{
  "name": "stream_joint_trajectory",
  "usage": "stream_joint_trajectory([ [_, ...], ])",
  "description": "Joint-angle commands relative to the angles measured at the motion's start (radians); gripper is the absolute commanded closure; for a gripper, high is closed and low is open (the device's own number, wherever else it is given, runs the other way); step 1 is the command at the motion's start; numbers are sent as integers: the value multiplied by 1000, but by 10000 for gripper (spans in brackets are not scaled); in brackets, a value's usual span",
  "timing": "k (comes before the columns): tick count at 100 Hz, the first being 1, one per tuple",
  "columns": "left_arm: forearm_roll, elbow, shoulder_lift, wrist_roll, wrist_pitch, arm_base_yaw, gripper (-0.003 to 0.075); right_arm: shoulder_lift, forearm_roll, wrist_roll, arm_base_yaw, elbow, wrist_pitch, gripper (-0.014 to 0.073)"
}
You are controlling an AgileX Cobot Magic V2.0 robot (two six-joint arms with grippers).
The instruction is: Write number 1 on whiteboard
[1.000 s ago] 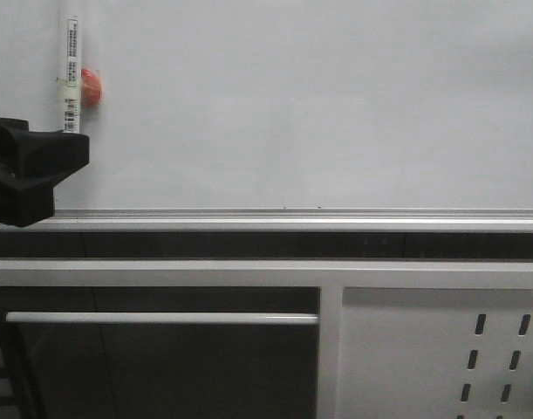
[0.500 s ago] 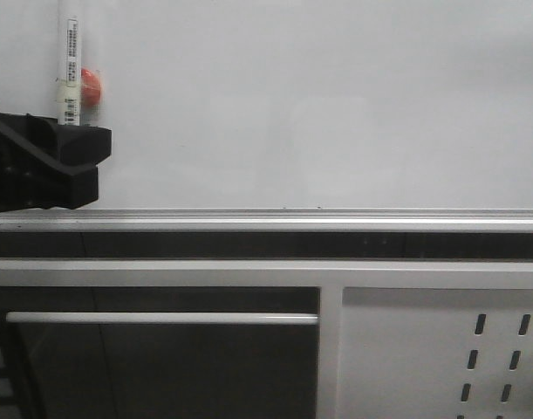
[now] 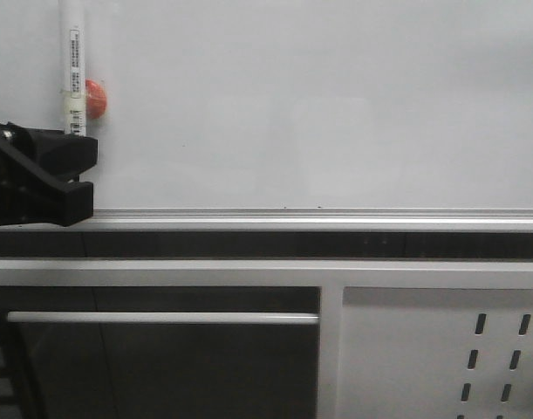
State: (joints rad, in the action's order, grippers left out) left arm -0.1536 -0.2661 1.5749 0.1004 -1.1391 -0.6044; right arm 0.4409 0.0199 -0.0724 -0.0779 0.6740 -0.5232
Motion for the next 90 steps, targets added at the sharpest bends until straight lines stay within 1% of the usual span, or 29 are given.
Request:
stream_joint_trajectory([
  [1,33,5,-46,-7,-224,-8,738,15,-1,8,7,27,74,673],
  [14,102,50,-110,-7,-224,-8,738,15,-1,8,7,27,74,673],
  [36,168,97,-217,-7,-212,-8,738,15,-1,8,7,27,74,673],
  [58,232,100,-224,-9,-214,-8,738,15,-1,8,7,27,74,673],
  [77,351,100,-224,-37,-210,-8,738,15,-1,8,7,27,81,673],
  [90,420,100,-224,-70,-143,-8,738,15,5,8,7,27,109,673],
])
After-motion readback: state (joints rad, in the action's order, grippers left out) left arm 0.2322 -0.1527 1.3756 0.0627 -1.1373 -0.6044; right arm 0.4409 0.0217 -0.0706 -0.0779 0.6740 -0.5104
